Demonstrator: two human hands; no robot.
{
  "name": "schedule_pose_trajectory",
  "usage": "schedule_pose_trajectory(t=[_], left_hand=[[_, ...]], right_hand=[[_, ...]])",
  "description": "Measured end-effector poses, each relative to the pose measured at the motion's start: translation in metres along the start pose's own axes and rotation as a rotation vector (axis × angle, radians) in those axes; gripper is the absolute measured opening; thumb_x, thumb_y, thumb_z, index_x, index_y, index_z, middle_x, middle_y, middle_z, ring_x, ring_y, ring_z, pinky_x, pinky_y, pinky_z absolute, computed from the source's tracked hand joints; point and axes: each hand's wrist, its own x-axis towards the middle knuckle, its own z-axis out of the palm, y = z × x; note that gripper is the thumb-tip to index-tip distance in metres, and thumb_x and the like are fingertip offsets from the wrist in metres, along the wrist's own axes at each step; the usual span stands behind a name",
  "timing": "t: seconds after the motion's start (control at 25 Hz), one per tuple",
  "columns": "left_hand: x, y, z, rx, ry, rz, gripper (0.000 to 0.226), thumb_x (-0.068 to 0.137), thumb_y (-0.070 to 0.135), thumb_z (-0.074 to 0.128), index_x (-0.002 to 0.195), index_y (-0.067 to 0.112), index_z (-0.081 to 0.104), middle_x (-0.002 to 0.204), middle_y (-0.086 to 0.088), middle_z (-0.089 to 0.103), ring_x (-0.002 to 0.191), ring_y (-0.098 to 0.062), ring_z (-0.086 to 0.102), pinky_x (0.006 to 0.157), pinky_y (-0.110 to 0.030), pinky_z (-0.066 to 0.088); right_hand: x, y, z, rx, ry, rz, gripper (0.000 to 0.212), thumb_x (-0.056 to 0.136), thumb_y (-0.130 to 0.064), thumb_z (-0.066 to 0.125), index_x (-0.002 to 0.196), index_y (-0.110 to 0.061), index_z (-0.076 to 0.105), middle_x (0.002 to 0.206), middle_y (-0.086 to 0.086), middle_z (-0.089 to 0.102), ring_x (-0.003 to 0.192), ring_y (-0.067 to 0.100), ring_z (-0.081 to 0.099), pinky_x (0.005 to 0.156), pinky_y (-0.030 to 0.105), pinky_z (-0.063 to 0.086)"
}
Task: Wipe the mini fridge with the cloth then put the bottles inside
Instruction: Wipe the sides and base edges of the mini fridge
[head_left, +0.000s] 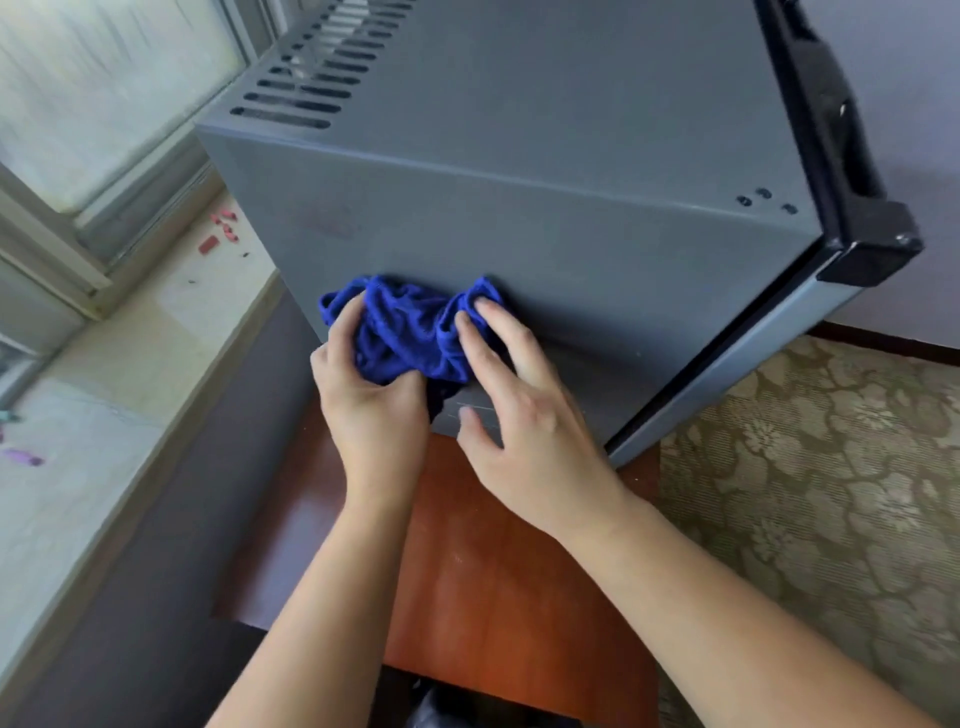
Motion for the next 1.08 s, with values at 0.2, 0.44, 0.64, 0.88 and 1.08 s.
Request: schedule_pose_trajectory(t=[0.2, 0.44, 0.64, 0.88, 1.08], left_hand=[[-0.044, 0.027, 0.033, -0.036, -0.073, 0.051, 0.071, 0.072, 0.000, 0.070, 0.132, 0.038, 0.058, 0.121, 0.006, 0.052, 0.101, 0.018, 0.056, 0.092, -0.003, 0.040], [-0.122, 0.056, 0.099, -0.053, -0.286, 0.247, 0.079, 0.067, -0.008, 0.073, 0.134, 0.032, 0.060, 0.111, 0.010, 0.042, 0.110, -0.013, 0.055, 0.101, -0.015, 0.044], [-0.133, 0.076, 0.109, -0.021, -0.252, 0.372, 0.081, 0.067, -0.011, 0.071, 0.134, 0.033, 0.059, 0.113, 0.012, 0.040, 0.111, -0.013, 0.054, 0.098, -0.008, 0.039], [-0.133, 0.037, 0.114, 0.101, -0.218, 0.403, 0.075, 0.066, -0.015, 0.072, 0.130, 0.023, 0.065, 0.115, 0.011, 0.041, 0.114, -0.013, 0.050, 0.100, -0.007, 0.037], [-0.136, -0.027, 0.117, 0.161, -0.258, 0.187, 0.073, 0.064, -0.013, 0.070, 0.123, 0.029, 0.067, 0.112, 0.011, 0.043, 0.109, -0.013, 0.055, 0.095, -0.008, 0.042]], right_hand=[[-0.035, 0.028, -0.040, -0.094, 0.063, 0.084, 0.075, 0.088, -0.008, 0.067, 0.157, -0.010, 0.038, 0.168, 0.005, 0.027, 0.155, 0.017, 0.029, 0.126, 0.025, 0.024], [-0.095, 0.091, -0.111, -0.106, 0.219, 0.189, 0.072, 0.086, 0.003, 0.069, 0.153, -0.005, 0.044, 0.164, 0.006, 0.031, 0.154, 0.014, 0.030, 0.125, 0.020, 0.021], [-0.090, 0.098, -0.133, -0.039, 0.298, 0.107, 0.069, 0.088, 0.002, 0.067, 0.153, -0.003, 0.044, 0.159, 0.010, 0.037, 0.153, 0.015, 0.033, 0.125, 0.022, 0.024], [-0.102, 0.122, -0.092, 0.086, 0.260, 0.123, 0.067, 0.085, 0.002, 0.067, 0.149, 0.000, 0.048, 0.155, 0.015, 0.038, 0.150, 0.024, 0.039, 0.125, 0.032, 0.031], [-0.119, 0.146, -0.037, 0.136, 0.098, 0.254, 0.072, 0.083, 0.000, 0.069, 0.151, -0.002, 0.045, 0.159, 0.011, 0.031, 0.152, 0.022, 0.034, 0.125, 0.032, 0.029]])
